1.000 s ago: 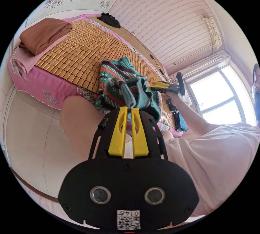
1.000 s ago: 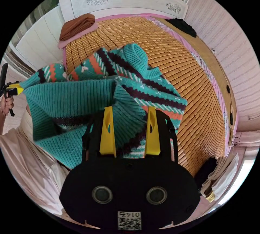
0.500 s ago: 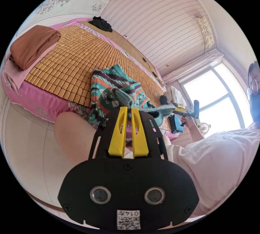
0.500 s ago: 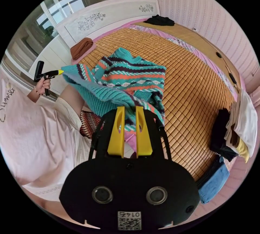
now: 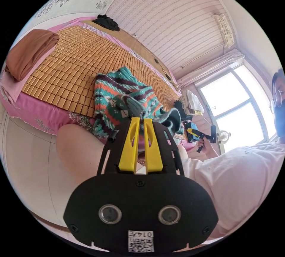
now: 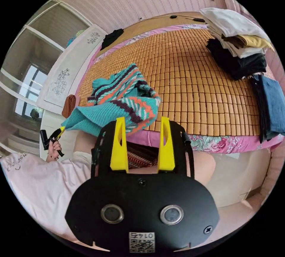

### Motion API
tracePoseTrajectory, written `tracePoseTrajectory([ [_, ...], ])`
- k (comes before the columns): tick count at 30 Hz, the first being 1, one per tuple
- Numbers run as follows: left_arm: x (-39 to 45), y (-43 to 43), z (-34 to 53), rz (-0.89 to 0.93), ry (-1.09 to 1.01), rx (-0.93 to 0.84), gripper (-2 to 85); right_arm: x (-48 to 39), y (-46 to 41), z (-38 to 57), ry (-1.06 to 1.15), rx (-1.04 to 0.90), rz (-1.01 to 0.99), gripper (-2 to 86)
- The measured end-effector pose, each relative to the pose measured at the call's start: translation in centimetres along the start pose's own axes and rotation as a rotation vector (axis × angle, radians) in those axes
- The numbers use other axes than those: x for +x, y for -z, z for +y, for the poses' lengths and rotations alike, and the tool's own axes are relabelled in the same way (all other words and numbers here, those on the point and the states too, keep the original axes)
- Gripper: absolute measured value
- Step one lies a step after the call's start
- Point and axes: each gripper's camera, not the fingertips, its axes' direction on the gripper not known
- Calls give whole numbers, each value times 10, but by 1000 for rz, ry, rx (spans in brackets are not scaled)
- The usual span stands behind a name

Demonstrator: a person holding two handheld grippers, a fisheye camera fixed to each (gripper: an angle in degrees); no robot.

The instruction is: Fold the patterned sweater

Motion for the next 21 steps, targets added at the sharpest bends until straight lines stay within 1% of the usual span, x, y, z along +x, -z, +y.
tracePoseTrajectory([
  [1, 3, 0, 2, -5, -2, -2, 1, 6, 3, 0, -38, 17, -42, 169],
  [3, 13, 0, 11, -14, -7, -11, 1, 33, 10, 7, -201, 84, -260, 179],
  [4, 15, 0, 14, -16, -7, -13, 1, 37, 8, 9, -228, 82, -293, 180],
  [6, 22, -1, 25, -14, 0, -19, 1, 50, -2, 17, -267, 11, -265, 171],
  [7, 23, -1, 28, -11, 5, -19, 1, 54, -6, 20, -271, -16, -260, 152],
  [8, 25, 0, 35, -2, 15, -16, 0, 64, -12, 27, -298, -75, -300, 113],
  [9, 29, 3, 41, 8, 14, 1, -2, 76, -12, 36, -330, -92, -423, 69],
  [10, 33, 6, 45, 11, 7, 16, -2, 82, -9, 41, -344, -80, -506, 47],
  [12, 50, 20, 54, 39, -25, 98, -5, 102, 27, 54, -378, 161, -846, 31],
  [13, 55, 24, 55, 55, -35, 121, -5, 106, 38, 53, -379, 221, -911, 29],
  [14, 66, 31, 51, 81, -53, 165, -6, 109, 64, 47, -350, 301, -984, 25],
  [15, 79, 39, 43, 101, -88, 211, -7, 105, 93, 36, -281, 355, -1004, 22],
  [16, 87, 44, 38, 111, -112, 240, -7, 101, 108, 29, -237, 374, -1005, 21],
  [17, 103, 58, 24, 143, -172, 312, -7, 90, 137, 15, -145, 399, -1009, 18],
  [18, 121, 76, 8, 203, -240, 378, -8, 77, 165, 3, -60, 434, -1022, 17],
  [19, 131, 86, 0, 234, -276, 409, -8, 70, 179, -2, -24, 454, -1037, 16],
  [21, 171, 132, -26, 278, -400, 549, -8, 46, 234, -17, 113, 555, -1154, 14],
])
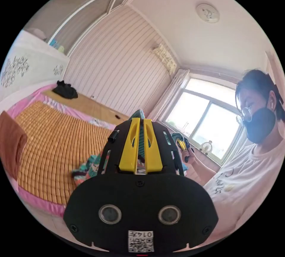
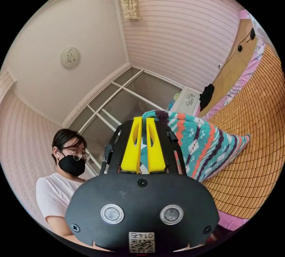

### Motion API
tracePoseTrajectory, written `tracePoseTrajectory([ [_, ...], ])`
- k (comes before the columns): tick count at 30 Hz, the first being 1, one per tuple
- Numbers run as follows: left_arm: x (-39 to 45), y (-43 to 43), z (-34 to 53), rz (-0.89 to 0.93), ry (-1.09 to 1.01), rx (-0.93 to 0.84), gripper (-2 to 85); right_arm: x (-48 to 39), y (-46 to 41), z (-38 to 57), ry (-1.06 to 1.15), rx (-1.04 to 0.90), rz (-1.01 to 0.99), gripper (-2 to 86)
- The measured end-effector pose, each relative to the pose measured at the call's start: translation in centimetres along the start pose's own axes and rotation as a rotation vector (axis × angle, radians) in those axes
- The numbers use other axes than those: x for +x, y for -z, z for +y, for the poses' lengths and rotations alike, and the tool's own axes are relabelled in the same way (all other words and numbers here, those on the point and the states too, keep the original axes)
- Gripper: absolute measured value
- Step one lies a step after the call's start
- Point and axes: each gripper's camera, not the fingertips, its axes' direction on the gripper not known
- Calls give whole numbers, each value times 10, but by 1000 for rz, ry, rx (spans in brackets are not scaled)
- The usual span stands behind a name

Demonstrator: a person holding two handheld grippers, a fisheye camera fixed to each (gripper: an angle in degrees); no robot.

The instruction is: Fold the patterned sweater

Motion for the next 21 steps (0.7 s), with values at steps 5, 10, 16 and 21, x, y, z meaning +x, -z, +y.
tracePoseTrajectory([
  [5, 70, 52, -95, 118, -151, 261, -9, -115, -9, -54, 255, 65, -326, 13],
  [10, 155, 105, -126, 186, -288, 446, -9, -264, -9, -76, 604, 24, -263, 12],
  [16, 207, 146, -142, 188, -346, 603, -9, -372, -19, -73, 799, -33, -234, 9],
  [21, 239, 143, -180, 168, -446, 632, -9, -437, -37, -79, 972, 36, -235, 8],
])
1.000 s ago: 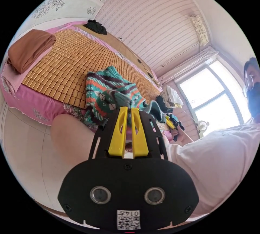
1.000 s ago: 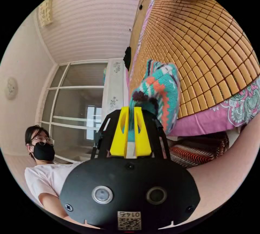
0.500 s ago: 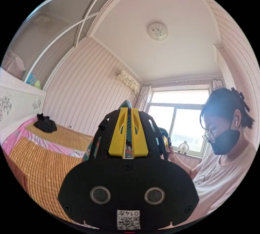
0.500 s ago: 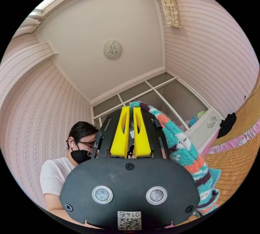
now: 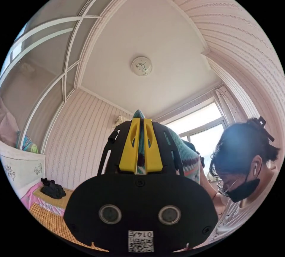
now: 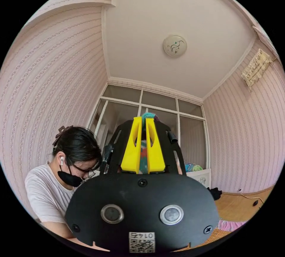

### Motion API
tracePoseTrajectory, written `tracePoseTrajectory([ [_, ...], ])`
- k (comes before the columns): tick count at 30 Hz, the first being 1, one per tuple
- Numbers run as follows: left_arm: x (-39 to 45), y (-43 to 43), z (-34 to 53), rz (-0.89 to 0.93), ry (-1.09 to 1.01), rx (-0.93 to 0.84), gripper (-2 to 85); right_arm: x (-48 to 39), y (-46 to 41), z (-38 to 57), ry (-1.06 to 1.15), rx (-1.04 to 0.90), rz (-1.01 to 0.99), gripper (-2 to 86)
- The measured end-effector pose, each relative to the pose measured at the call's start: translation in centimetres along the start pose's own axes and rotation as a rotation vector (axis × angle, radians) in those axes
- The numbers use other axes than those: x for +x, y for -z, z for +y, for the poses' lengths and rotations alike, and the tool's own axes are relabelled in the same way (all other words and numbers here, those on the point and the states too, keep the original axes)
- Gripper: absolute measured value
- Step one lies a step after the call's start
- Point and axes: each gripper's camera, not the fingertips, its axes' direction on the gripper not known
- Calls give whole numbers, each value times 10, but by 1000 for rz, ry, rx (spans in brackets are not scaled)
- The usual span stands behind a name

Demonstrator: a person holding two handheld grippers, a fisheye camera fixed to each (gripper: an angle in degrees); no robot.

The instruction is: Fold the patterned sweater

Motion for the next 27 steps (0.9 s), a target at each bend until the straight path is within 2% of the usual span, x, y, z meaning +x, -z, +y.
tracePoseTrajectory([
  [4, -39, -41, 18, -103, 53, -100, -9, 34, -34, 8, -57, -164, 216, 7],
  [6, -83, -75, 55, -213, 102, -241, -9, 86, -49, 45, -162, -287, 362, 7],
  [9, -140, -118, 120, -373, 111, -440, -9, 167, -47, 106, -335, -357, 453, 7],
  [11, -174, -142, 155, -421, 183, -512, -9, 205, -51, 132, -412, -379, 502, 7],
  [13, -197, -160, 168, -414, 270, -496, -9, 228, -67, 130, -428, -413, 562, 8],
  [16, -194, -187, 152, -411, 151, -417, -9, 228, -107, 85, -256, -433, 569, 10],
  [18, -196, -188, 146, -397, 109, -368, -8, 219, -126, 67, -115, -467, 560, 11],
  [22, -222, -165, 183, -365, 89, -439, -8, 228, -112, 101, -125, -526, 523, 13],
  [25, -252, -134, 259, -352, 124, -614, -7, 242, -80, 177, -227, -627, 539, 14],
  [27, -276, -98, 345, -374, 175, -786, -6, 247, -44, 264, -343, -708, 574, 15],
])
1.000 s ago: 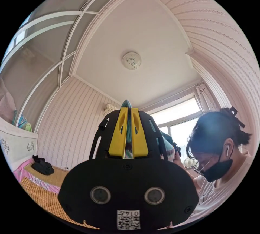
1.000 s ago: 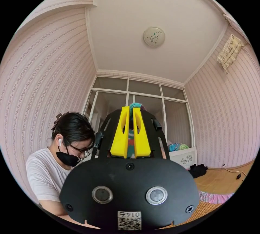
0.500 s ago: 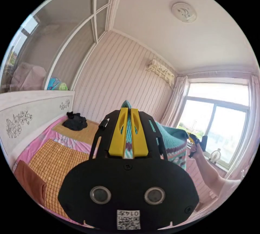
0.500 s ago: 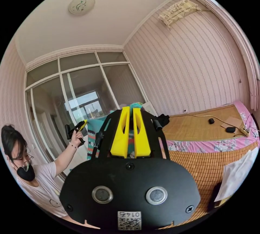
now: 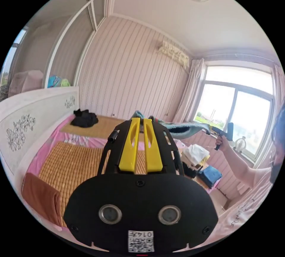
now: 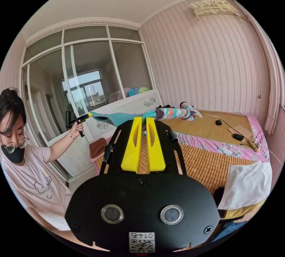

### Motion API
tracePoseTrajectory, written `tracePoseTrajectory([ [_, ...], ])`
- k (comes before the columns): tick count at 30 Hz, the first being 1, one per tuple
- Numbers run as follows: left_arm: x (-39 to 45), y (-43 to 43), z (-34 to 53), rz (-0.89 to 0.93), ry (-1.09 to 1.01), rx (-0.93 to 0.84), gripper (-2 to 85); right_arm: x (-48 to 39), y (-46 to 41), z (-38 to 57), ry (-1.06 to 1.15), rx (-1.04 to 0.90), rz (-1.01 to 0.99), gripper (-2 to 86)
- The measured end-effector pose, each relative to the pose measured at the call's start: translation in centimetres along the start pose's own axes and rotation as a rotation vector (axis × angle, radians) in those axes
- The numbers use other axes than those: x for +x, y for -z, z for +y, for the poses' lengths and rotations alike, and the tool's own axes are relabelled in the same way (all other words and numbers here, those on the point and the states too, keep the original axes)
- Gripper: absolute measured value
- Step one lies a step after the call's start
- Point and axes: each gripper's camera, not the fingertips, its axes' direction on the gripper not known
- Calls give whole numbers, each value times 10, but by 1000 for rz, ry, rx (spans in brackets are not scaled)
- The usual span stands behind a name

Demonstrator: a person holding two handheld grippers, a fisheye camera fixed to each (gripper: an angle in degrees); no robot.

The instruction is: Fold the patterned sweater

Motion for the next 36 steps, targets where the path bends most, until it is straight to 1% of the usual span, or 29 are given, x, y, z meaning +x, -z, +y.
tracePoseTrajectory([
  [1, -10, -12, 22, -8, 8, -47, -6, 9, -10, 22, -34, -32, 0, 15],
  [3, -49, -58, 114, -49, 61, -253, -5, 42, -50, 120, -205, -137, 3, 16],
  [4, -60, -68, 138, -56, 85, -303, -5, 50, -60, 145, -257, -165, 2, 16],
  [6, -101, -99, 235, -70, 191, -480, -5, 74, -94, 249, -521, -265, -10, 16],
  [7, -110, -104, 258, -84, 214, -522, -5, 78, -102, 273, -582, -291, -14, 16],
  [9, -140, -115, 334, -152, 297, -674, -5, 82, -128, 347, -785, -429, 22, 16],
  [11, -154, -115, 372, -180, 322, -748, -5, 75, -145, 373, -811, -522, 2, 16],
  [14, -174, -103, 400, -211, 292, -780, -5, 64, -154, 380, -757, -581, 37, 16],
  [18, -214, -80, 413, -197, 330, -742, -6, 70, -146, 376, -767, -551, 6, 16],
  [20, -224, -72, 416, -205, 304, -735, -6, 69, -143, 374, -754, -545, -1, 17],
  [23, -234, -52, 427, -209, 255, -727, -6, 59, -145, 372, -692, -585, 25, 18],
  [26, -246, -26, 451, -208, 279, -717, -6, 46, -151, 377, -660, -644, 35, 19],
  [30, -270, 1, 506, -225, 298, -777, 0, 29, -151, 393, -674, -694, 21, 23],
  [34, -299, 11, 553, -190, 356, -822, 13, 22, -149, 411, -709, -721, 55, 32],
  [36, -317, 26, 568, -270, 367, -808, 9, 26, -141, 417, -747, -713, 90, 45],
])
